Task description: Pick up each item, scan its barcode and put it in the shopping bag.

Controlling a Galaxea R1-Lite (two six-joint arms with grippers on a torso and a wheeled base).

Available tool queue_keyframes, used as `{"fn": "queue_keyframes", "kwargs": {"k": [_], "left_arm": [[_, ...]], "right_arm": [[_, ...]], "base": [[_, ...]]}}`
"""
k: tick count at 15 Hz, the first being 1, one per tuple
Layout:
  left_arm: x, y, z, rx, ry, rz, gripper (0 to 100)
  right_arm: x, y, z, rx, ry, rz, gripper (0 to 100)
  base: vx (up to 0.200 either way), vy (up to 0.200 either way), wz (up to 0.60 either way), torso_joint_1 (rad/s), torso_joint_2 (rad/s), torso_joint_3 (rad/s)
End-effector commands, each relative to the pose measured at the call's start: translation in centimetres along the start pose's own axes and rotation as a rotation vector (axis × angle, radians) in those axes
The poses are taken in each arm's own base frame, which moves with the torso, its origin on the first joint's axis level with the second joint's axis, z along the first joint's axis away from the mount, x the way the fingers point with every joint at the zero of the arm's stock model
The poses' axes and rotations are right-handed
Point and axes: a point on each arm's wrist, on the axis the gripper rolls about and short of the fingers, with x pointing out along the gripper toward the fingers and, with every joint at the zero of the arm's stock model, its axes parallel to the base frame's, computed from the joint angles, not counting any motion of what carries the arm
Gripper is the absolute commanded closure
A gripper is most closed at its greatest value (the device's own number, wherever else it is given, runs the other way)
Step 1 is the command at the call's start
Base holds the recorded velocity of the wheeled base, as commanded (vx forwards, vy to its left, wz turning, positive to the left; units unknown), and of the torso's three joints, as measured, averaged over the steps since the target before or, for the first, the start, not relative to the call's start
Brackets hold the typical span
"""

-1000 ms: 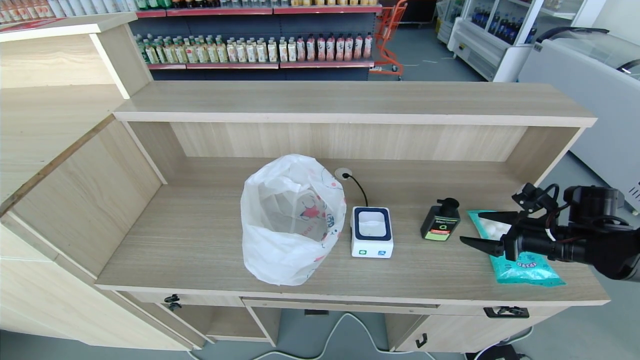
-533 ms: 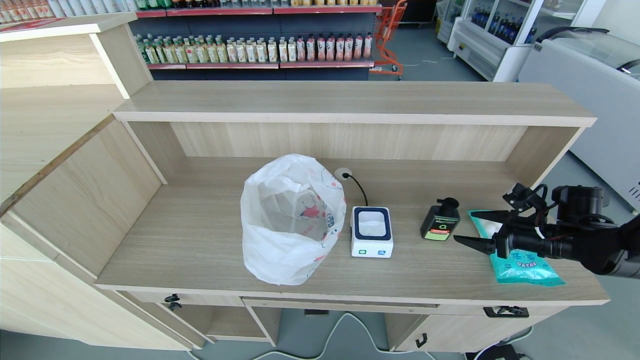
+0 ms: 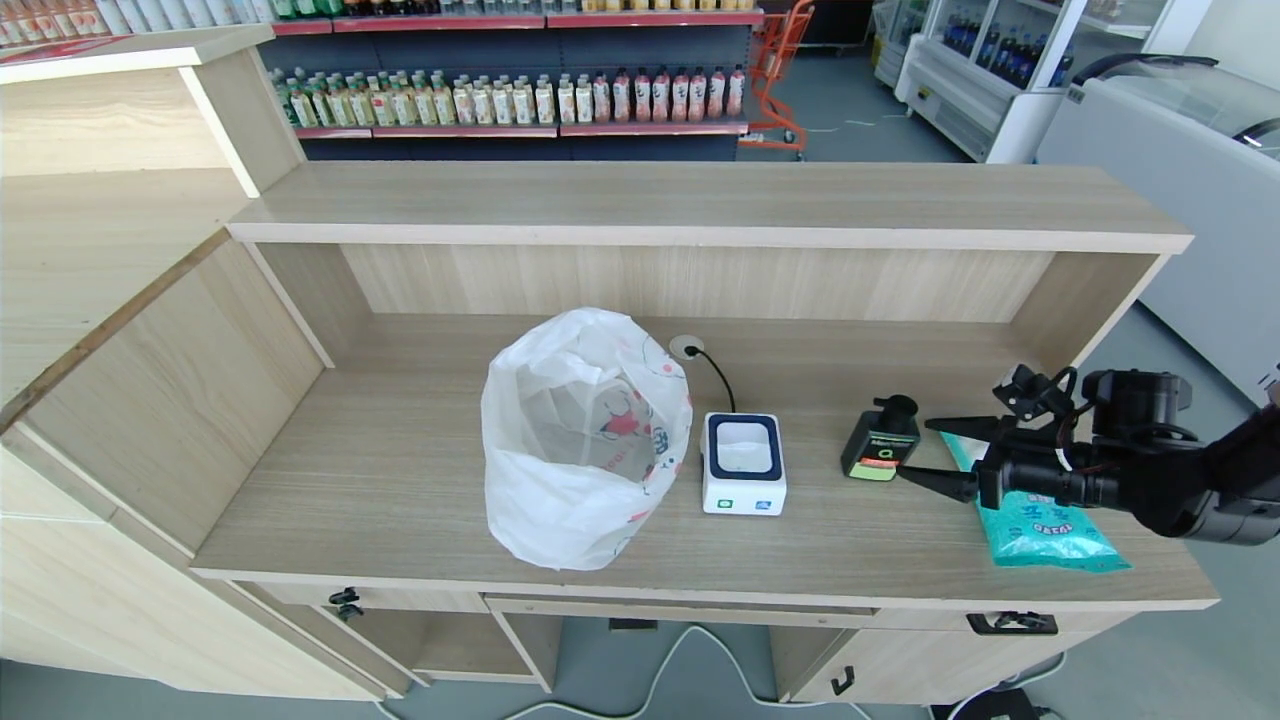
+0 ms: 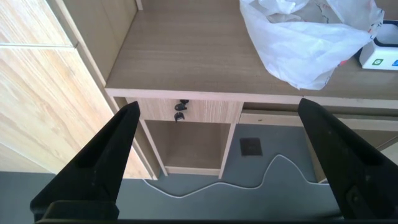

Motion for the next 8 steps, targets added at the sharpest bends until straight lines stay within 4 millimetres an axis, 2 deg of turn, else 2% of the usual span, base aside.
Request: {"fn": "queue_keyframes", "kwargs": {"k": [1,8], "left_arm": [[0.0,0.0,0.0,0.001,0.000,0.000,0],[0.0,0.0,0.0,0.000,0.000,0.000,0]], "right_arm": [[0.8,-0.4,-0.4,-0.002,-0.005,0.014,0],[2.7,-0.3,-1.2,0.002,-0.010,0.065,0]], "base": [[0.000,0.000,0.00,0.000,0.00,0.000],[0.000,0.000,0.00,0.000,0.00,0.000]]}}
